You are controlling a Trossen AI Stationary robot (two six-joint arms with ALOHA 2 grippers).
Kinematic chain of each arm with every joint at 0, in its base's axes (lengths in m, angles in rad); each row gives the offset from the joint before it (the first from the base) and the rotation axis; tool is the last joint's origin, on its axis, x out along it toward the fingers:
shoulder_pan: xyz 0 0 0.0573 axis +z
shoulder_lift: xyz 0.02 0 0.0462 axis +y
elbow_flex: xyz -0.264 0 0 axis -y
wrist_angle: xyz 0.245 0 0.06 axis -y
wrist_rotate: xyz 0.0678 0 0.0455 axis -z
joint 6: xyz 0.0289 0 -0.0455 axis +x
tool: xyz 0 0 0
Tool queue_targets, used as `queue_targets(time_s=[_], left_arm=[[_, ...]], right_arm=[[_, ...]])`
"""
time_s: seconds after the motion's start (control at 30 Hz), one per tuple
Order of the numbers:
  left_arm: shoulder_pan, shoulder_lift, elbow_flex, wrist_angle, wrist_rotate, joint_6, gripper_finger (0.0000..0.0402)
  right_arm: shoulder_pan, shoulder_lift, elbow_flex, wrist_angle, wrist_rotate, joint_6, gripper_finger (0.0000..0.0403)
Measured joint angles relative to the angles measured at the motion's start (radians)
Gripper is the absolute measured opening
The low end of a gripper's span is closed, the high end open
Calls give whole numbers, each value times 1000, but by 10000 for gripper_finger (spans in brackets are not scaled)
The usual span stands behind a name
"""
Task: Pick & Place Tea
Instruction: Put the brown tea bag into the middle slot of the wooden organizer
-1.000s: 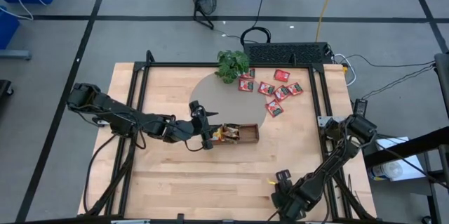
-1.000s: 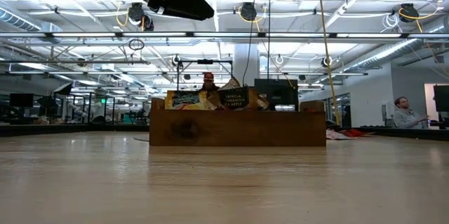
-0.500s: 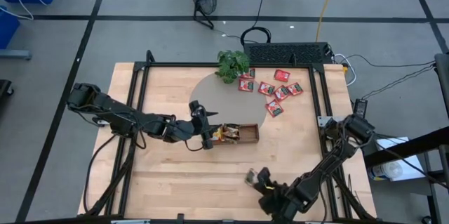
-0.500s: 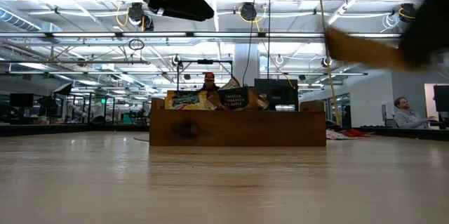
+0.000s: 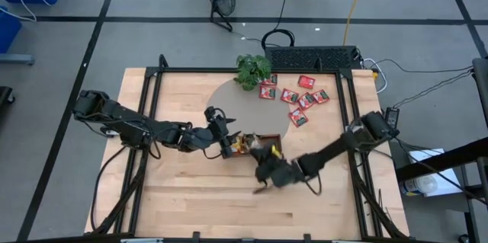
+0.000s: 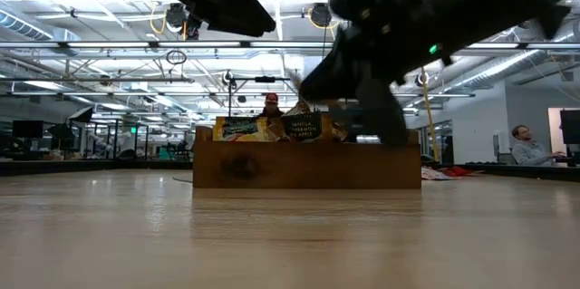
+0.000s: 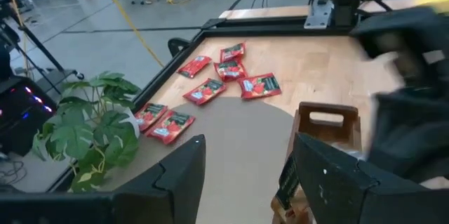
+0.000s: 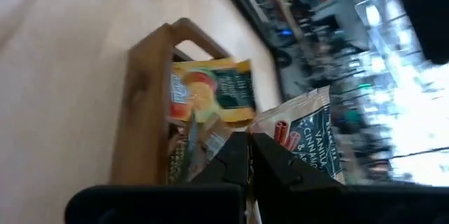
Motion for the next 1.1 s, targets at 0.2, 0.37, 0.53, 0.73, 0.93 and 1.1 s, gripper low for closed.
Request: queue_targets(time_s=[0.2,0.37,0.53,0.73,0.93,1.1], left_arm=[[0,0,0,-40,1,-46,216],[0,0,0,-65,1,-47,216],[0,0,0,-58,1,-45,216],[0,0,0,-58,1,-45,216],[3,0,0,-56,1,-43,216],[5,0,0,-58,0,-48,216]], right_arm=[[-76,0,-34,6,-155,125,0],[-62,0,-37,16,-162,112,14],[-64,-1,-37,24,-162,133,53],[-63,-2,-37,89,-198,139,118],[-41,-3,-37,309,-185,-23,159],[1,-86,-35,308,-95,-53,163]])
